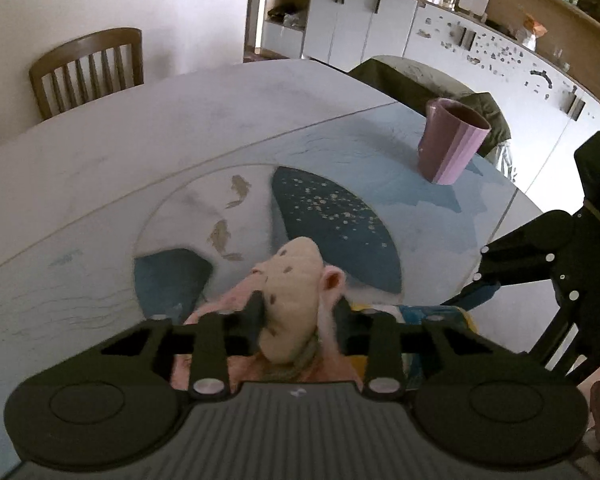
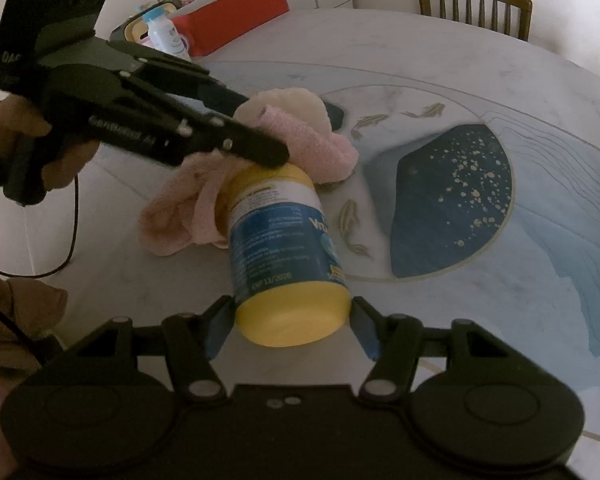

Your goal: Clean container

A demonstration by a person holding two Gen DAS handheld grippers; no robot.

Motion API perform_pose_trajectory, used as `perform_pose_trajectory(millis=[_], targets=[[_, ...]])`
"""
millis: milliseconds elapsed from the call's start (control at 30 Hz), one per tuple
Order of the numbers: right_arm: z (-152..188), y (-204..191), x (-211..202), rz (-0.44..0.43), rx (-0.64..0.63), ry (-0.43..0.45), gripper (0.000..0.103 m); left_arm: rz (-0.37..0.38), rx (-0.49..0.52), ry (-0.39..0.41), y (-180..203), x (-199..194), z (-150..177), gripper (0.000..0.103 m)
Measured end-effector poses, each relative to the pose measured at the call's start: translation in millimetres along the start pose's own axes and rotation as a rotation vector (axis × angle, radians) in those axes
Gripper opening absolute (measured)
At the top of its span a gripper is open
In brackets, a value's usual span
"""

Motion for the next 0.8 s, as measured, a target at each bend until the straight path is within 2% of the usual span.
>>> perform_pose_trajectory(millis=[233,400,567,700,800], targets=[[-0.9,-0.8,1.2,0.008,-0.008,0.001,0.062,0.057,0.000,0.035,3.6,-36.6,2.4,0.028],[-4.4,-0.9,3.9,0.015,-0.015,-0.002,0.062,0.201,0.068,0.062,35.2,-68.5,-0.5,0.028],[-8.9,-2.6,7.3,0.021,-0.026,-0.004,0.062,0.312,0.103,0.017,68.0,-58.3,4.7,0.028],[-10.2,-5.7,8.5,0.027,-0.051,-0.008,0.062,0.309,0.084,-0.008,66.4,-39.5,8.9,0.028],[-11.7,-6.3,9.0,0.027,-0.058,-0.014,0.062,0.312,0.026,-0.014,51.8,-31.4,5.4,0.028]])
Point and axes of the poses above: each gripper's, at about its wrist camera, not at the fingertips, and x roughly the way its jaws point, y to its right, z to its underside, the point moved 2 cm from there along x, roughly the way its jaws point, and after that the axes turned 3 degrees about -x, right-handed, at the moved point
